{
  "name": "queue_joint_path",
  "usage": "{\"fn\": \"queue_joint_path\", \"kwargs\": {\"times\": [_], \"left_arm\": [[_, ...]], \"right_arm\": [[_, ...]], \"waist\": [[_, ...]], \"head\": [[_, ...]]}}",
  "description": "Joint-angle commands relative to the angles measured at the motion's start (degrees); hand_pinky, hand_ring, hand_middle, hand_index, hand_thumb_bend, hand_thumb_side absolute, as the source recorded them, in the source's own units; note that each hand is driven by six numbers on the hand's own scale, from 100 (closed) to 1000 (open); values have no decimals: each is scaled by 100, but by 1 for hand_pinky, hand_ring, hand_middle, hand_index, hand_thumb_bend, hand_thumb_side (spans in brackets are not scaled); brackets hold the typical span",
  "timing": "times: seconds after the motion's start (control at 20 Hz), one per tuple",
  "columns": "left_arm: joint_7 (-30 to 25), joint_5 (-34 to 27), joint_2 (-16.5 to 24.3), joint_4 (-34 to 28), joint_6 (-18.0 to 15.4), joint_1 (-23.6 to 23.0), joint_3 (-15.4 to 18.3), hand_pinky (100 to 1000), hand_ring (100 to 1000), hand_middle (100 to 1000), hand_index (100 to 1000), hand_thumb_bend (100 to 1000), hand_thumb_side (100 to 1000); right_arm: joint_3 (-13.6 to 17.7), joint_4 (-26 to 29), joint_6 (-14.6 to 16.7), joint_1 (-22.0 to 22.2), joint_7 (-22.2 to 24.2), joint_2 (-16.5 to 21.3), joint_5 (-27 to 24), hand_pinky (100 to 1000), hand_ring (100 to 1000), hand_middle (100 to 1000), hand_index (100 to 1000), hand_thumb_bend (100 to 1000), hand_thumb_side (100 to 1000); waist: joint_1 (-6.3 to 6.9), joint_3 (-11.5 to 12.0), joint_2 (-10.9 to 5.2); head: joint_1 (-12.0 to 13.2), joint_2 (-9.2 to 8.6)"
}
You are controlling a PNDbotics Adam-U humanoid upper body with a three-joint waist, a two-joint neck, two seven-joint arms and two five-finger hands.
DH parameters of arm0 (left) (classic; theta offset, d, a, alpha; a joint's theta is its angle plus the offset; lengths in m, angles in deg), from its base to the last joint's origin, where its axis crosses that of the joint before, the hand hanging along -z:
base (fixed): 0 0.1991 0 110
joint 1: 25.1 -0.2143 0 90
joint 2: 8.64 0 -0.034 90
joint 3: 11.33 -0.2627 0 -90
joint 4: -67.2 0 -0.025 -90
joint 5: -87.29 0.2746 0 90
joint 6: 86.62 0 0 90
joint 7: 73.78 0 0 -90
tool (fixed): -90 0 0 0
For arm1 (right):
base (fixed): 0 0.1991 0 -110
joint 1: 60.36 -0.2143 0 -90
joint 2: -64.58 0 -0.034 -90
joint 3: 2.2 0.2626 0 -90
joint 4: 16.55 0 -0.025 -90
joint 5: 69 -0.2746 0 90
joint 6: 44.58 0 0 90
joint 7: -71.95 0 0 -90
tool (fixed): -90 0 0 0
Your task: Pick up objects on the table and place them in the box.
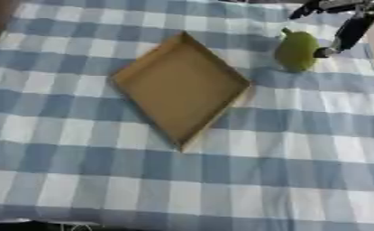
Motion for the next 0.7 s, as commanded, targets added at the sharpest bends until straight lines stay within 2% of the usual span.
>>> {"fn": "queue_joint_path", "kwargs": {"times": [0.05,0.2,0.35,0.45,0.55,0.7], "left_arm": [[-24,-10,140,-96,-3,86,21,717,612,619,813,100,603],[-26,-10,133,-96,1,82,22,716,611,619,812,100,606],[-32,-13,120,-96,9,83,17,717,611,619,812,100,610],[-43,-14,113,-96,16,82,11,717,611,618,812,100,611],[-52,-15,111,-96,16,84,9,717,611,618,812,100,610],[-60,-20,107,-96,17,90,5,717,610,618,811,100,611]], "right_arm": [[86,-104,320,-69,244,90,143,968,996,954,1000,369,100],[157,-242,243,-33,82,53,302,966,998,953,1000,356,100],[264,-386,79,12,-232,6,356,938,982,921,1000,253,133],[310,-458,-75,63,-519,-22,241,921,971,896,1000,148,225],[319,-526,-205,97,-664,-36,64,911,969,875,1000,100,290],[317,-588,-335,123,-745,-46,-206,901,960,835,1000,100,344]], "waist": [[34,4,-134],[39,10,-122],[43,8,-108],[49,12,-99],[53,14,-95],[54,15,-92]], "head": [[-5,27],[-9,24],[-8,22],[-7,23],[-8,26],[-8,24]]}}
